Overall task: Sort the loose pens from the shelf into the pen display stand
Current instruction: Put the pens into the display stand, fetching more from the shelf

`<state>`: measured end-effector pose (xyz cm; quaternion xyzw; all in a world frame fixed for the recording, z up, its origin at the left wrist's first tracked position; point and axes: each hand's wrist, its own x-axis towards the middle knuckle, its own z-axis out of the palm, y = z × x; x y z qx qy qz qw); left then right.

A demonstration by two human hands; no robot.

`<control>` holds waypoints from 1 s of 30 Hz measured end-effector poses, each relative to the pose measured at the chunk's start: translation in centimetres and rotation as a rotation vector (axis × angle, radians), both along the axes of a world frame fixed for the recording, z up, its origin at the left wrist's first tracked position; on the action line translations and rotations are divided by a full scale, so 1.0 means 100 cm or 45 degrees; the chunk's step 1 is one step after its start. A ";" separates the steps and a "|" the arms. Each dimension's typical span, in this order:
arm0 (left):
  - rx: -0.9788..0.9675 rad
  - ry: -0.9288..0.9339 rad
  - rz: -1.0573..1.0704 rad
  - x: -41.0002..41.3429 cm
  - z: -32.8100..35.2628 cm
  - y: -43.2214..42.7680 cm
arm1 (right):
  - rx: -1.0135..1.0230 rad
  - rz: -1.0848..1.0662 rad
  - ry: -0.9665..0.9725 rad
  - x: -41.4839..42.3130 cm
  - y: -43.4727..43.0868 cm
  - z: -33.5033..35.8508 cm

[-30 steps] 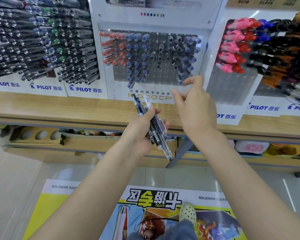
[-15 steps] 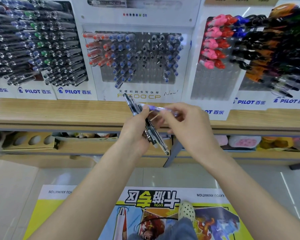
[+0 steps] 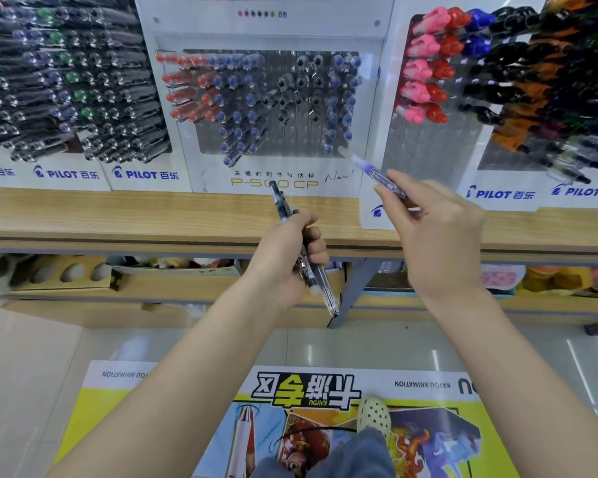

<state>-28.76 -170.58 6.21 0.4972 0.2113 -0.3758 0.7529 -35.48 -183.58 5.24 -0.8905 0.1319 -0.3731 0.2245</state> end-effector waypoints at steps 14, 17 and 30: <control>0.144 -0.286 -0.194 -0.007 -0.002 0.015 | -0.209 0.042 0.173 0.051 0.008 -0.010; 0.249 -0.418 -0.210 -0.007 -0.002 0.022 | -0.163 0.030 0.268 0.062 0.011 -0.012; -0.122 -0.397 0.016 -0.012 -0.008 0.053 | 0.683 0.030 0.318 0.044 0.040 0.007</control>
